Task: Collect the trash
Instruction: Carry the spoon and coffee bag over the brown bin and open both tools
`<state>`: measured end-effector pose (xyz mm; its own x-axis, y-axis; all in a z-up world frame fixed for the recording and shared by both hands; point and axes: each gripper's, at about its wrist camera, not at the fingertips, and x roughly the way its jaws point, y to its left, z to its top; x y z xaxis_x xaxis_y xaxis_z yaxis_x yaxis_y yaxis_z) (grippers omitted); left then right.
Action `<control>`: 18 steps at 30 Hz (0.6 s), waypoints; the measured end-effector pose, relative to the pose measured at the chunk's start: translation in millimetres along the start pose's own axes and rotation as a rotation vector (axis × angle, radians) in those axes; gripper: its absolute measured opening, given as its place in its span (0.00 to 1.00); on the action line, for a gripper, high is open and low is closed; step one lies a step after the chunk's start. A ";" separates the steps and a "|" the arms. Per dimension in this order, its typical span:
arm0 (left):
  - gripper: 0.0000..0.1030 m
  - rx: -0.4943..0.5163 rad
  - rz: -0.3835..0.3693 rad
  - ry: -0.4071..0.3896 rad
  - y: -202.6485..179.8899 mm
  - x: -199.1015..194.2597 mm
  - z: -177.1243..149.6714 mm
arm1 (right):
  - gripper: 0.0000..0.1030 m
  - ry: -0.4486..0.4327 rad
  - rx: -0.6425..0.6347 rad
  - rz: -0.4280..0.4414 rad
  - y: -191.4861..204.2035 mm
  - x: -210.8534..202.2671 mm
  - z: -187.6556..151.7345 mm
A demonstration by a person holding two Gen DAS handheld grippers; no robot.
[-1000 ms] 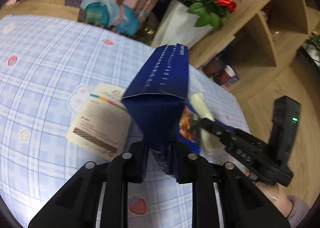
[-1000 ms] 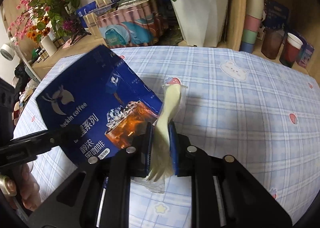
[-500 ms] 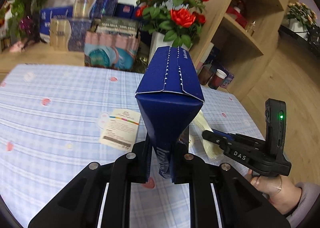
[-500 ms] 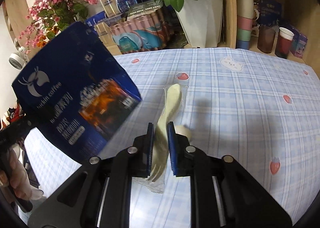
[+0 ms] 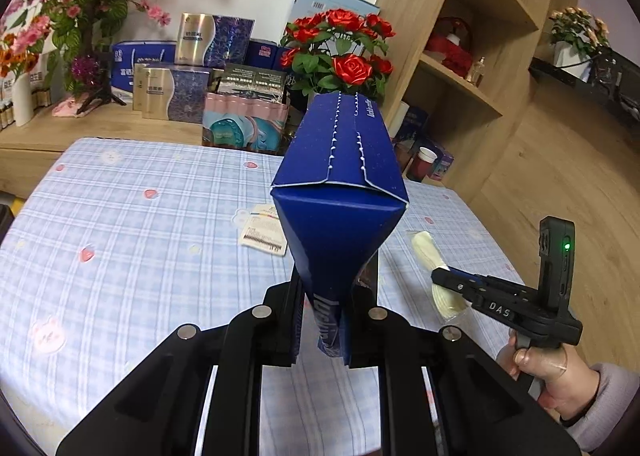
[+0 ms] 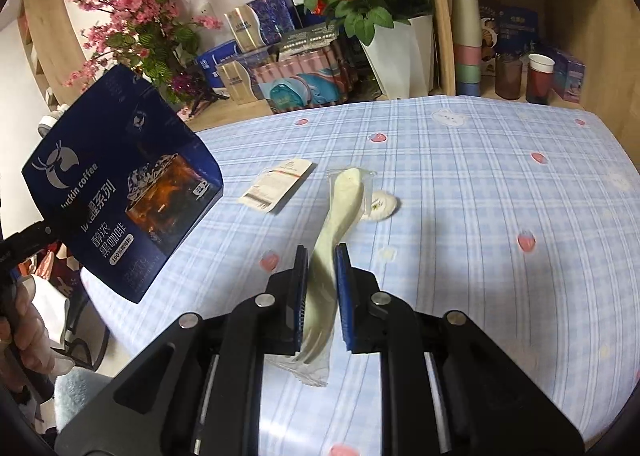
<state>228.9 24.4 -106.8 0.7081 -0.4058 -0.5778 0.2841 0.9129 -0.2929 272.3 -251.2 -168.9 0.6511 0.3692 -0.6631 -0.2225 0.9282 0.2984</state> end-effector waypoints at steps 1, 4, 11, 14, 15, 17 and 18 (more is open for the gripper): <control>0.14 0.001 0.001 -0.001 -0.6 -7.1 -3.3 | 0.17 -0.006 0.002 0.004 2.3 -6.3 -4.7; 0.14 -0.015 0.003 -0.009 0.4 -29.8 -15.3 | 0.17 -0.024 0.011 0.017 11.5 -26.1 -22.1; 0.14 0.007 0.034 -0.042 -6.5 -74.0 -42.7 | 0.17 -0.034 -0.012 0.032 32.6 -58.8 -59.1; 0.14 0.005 0.035 -0.055 -7.7 -89.6 -52.1 | 0.17 -0.027 -0.048 0.037 43.2 -69.4 -73.1; 0.14 0.001 0.033 -0.057 -7.9 -96.0 -56.4 | 0.17 -0.024 -0.062 0.040 46.8 -73.4 -78.7; 0.14 -0.002 0.032 -0.057 -8.2 -102.8 -61.4 | 0.17 -0.019 -0.079 0.044 51.4 -78.2 -86.8; 0.14 -0.002 0.032 -0.058 -8.4 -107.5 -64.7 | 0.17 -0.014 -0.085 0.047 53.1 -80.1 -90.4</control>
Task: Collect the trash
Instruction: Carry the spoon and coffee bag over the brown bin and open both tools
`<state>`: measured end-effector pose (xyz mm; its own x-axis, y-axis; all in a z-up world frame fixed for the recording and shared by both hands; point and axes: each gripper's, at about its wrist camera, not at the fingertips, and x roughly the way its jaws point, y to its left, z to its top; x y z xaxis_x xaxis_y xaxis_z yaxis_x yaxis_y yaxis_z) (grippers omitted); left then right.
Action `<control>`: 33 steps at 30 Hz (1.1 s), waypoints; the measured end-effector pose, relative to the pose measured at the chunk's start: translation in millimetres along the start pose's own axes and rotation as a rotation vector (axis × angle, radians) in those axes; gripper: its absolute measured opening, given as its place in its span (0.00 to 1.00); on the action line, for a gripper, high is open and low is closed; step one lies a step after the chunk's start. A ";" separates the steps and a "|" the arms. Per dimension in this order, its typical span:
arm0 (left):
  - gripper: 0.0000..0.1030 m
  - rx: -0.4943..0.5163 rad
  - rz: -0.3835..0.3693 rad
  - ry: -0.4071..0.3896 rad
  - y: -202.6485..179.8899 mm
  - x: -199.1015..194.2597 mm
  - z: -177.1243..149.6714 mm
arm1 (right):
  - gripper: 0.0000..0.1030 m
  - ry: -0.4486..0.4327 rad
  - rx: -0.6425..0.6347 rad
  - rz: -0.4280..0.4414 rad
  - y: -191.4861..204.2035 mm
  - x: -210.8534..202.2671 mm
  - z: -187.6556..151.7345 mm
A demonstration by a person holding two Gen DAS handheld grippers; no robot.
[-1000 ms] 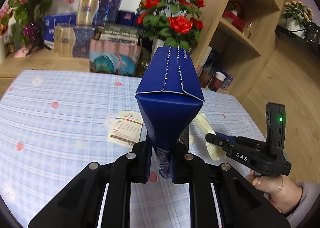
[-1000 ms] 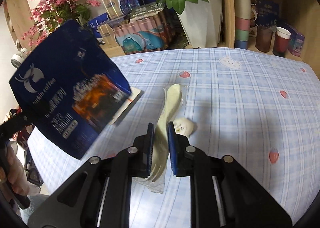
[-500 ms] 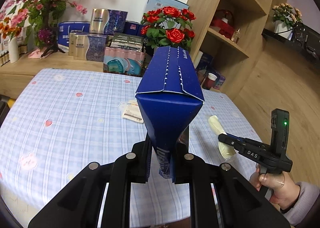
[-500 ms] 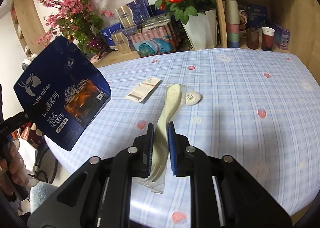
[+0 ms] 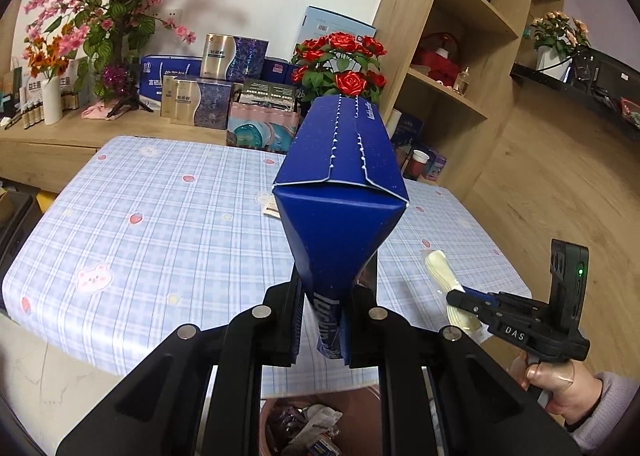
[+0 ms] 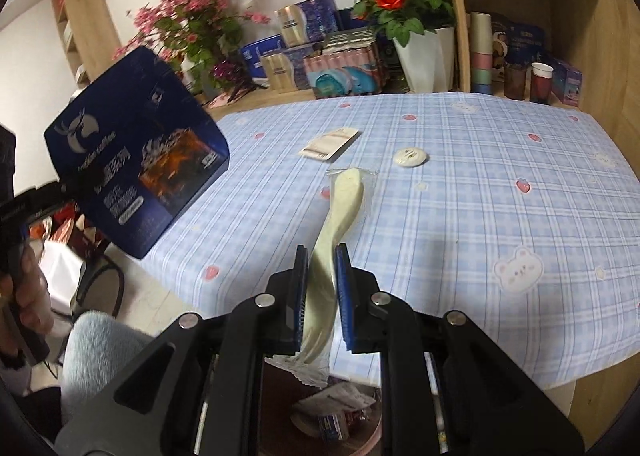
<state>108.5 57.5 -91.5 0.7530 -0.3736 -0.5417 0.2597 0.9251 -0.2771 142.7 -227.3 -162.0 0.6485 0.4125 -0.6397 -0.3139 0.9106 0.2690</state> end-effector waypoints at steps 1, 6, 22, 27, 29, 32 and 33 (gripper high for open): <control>0.14 0.001 0.000 0.000 -0.2 -3.5 -1.9 | 0.17 0.007 -0.006 0.005 2.8 -2.0 -5.1; 0.14 -0.008 -0.001 -0.004 0.8 -18.8 -12.3 | 0.17 0.048 -0.022 0.049 14.6 -3.8 -24.4; 0.14 -0.039 0.004 0.002 5.7 -31.2 -27.5 | 0.17 0.237 -0.079 0.137 50.2 22.3 -73.8; 0.14 -0.033 -0.007 0.012 4.3 -30.2 -32.5 | 0.40 0.256 -0.044 0.150 48.3 25.4 -80.3; 0.14 -0.030 -0.010 0.014 3.2 -30.0 -34.2 | 0.57 0.217 -0.009 0.145 43.6 20.4 -76.1; 0.14 -0.029 -0.015 0.018 2.3 -30.6 -37.0 | 0.74 0.145 0.026 0.118 35.4 9.2 -66.1; 0.14 -0.027 -0.018 0.020 1.5 -30.7 -38.6 | 0.78 0.121 0.036 0.108 32.6 5.2 -62.5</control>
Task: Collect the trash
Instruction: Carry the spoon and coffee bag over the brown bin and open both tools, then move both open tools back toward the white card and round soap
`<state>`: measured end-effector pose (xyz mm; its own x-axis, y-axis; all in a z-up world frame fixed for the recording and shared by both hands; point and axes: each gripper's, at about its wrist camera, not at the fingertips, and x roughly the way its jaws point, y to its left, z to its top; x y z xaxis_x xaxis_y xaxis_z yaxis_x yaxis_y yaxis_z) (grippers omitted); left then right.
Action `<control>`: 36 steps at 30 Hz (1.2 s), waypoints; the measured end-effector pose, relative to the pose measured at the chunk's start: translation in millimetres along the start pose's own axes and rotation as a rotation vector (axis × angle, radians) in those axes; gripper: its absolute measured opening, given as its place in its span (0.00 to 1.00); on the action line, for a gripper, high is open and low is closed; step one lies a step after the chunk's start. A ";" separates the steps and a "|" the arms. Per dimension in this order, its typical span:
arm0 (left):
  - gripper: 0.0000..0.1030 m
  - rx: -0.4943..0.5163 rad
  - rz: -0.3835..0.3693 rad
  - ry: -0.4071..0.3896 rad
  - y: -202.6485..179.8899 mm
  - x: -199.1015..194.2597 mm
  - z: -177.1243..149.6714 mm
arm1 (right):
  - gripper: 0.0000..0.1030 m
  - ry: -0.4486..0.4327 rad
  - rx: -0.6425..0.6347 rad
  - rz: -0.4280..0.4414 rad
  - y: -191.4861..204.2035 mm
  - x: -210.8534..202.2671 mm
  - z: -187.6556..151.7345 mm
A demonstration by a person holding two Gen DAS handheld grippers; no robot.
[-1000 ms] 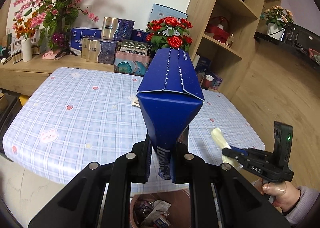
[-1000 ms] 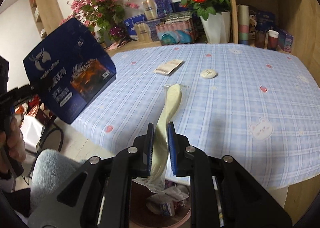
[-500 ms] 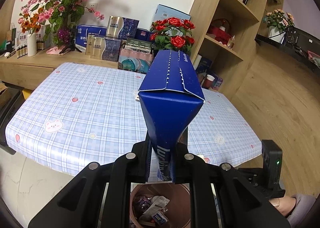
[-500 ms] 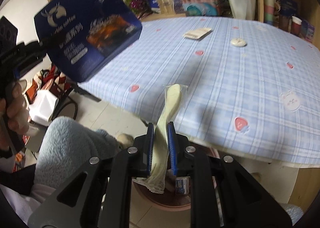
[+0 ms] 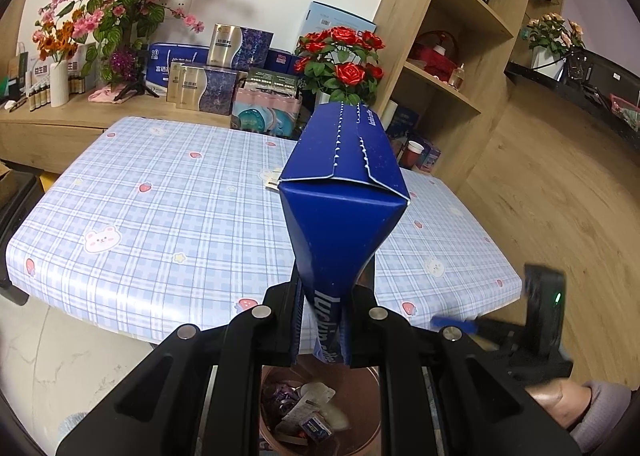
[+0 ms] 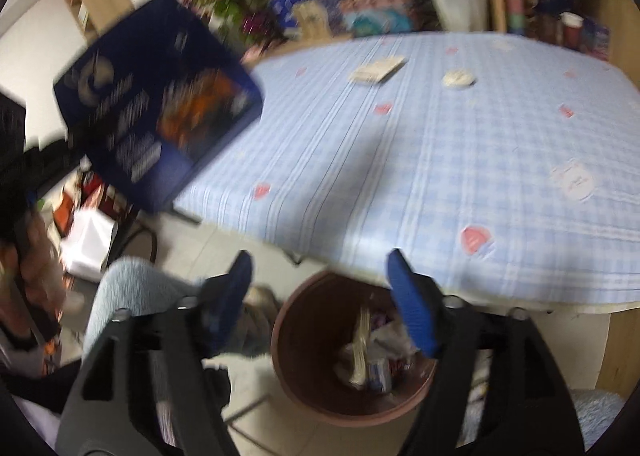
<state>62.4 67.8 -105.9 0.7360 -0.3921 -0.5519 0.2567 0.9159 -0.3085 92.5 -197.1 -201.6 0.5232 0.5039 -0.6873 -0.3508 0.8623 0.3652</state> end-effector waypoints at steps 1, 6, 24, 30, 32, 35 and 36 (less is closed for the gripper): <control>0.14 0.001 -0.002 0.001 -0.5 -0.1 -1.5 | 0.84 -0.031 0.010 -0.011 -2.6 -6.3 4.0; 0.14 0.012 -0.025 0.014 -5.6 1.1 -8.3 | 0.94 -0.148 0.000 -0.123 -8.7 -32.7 20.9; 0.14 0.129 -0.149 0.086 -36.1 15.5 -30.3 | 0.94 -0.293 0.021 -0.332 -27.1 -65.0 33.3; 0.14 0.143 -0.180 0.135 -39.3 24.5 -39.9 | 0.94 -0.300 0.033 -0.344 -31.1 -66.5 33.0; 0.14 0.149 -0.191 0.150 -39.9 28.0 -43.1 | 0.95 -0.305 0.041 -0.340 -33.3 -67.4 32.6; 0.14 0.148 -0.206 0.174 -40.3 33.8 -48.8 | 0.94 -0.305 0.055 -0.329 -35.9 -67.9 33.0; 0.14 0.146 -0.213 0.182 -40.5 35.7 -50.4 | 0.94 -0.304 0.055 -0.328 -36.1 -68.1 33.2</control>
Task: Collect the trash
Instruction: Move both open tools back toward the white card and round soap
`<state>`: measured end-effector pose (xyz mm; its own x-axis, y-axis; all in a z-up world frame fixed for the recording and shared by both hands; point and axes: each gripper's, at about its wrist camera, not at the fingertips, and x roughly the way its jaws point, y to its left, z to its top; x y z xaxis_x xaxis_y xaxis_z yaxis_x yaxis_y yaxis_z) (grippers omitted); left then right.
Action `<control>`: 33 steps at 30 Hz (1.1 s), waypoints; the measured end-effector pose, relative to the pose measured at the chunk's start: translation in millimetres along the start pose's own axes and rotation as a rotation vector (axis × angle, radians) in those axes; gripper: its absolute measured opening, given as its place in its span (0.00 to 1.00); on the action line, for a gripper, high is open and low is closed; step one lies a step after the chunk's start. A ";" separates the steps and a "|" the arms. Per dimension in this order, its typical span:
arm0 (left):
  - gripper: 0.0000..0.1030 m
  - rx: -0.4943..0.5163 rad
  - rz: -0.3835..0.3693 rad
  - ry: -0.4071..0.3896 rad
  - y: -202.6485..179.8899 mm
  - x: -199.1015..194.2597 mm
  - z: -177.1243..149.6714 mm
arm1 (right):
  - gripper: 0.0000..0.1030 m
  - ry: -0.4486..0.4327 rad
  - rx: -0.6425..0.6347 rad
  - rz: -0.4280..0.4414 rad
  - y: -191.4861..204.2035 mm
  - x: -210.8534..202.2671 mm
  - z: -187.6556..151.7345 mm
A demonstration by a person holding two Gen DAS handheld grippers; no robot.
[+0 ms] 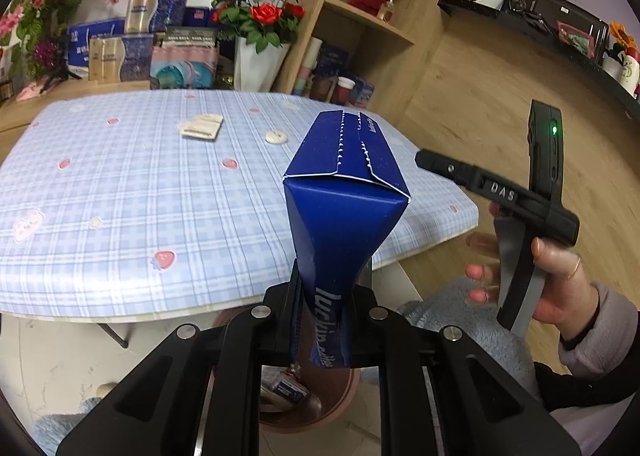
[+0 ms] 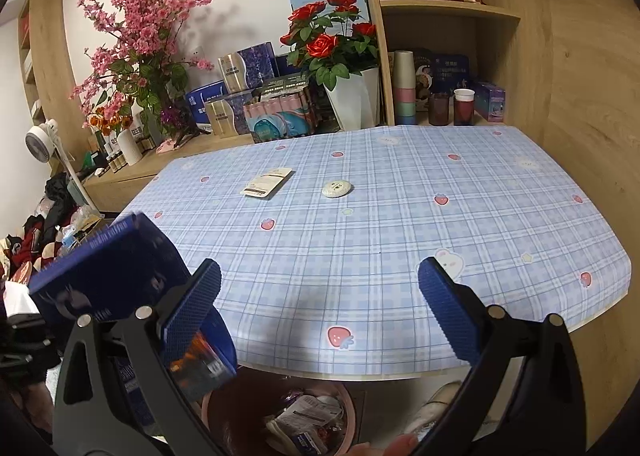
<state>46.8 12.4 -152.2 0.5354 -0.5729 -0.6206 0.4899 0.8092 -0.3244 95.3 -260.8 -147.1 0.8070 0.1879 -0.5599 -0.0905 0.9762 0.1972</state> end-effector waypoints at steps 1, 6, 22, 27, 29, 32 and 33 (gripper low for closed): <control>0.14 0.001 -0.004 0.005 -0.3 1.8 -1.1 | 0.94 0.005 -0.002 0.001 -0.3 0.3 0.3; 0.41 -0.038 -0.017 0.016 6.6 11.6 -5.5 | 0.94 0.026 -0.002 0.015 -0.1 2.5 1.0; 0.94 -0.188 0.363 -0.119 66.3 -17.5 11.9 | 0.94 0.045 0.005 0.012 -1.8 8.7 -1.6; 0.94 -0.188 0.429 -0.150 79.0 -25.4 17.2 | 0.94 0.064 0.018 0.010 -6.8 20.2 -1.7; 0.94 -0.172 0.448 -0.157 81.1 -24.6 22.6 | 0.94 0.079 0.025 0.015 -9.4 27.1 -1.3; 0.94 -0.142 0.471 -0.178 82.3 -24.2 30.1 | 0.95 0.089 0.031 0.017 -12.6 34.1 0.3; 0.94 -0.134 0.475 -0.185 82.5 -23.8 33.4 | 0.94 0.092 0.030 0.018 -13.1 36.1 0.7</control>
<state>97.4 88.5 -140.4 0.7955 -0.1424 -0.5890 0.0778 0.9880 -0.1338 126.0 -266.9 -169.4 0.7485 0.2161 -0.6269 -0.0859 0.9690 0.2315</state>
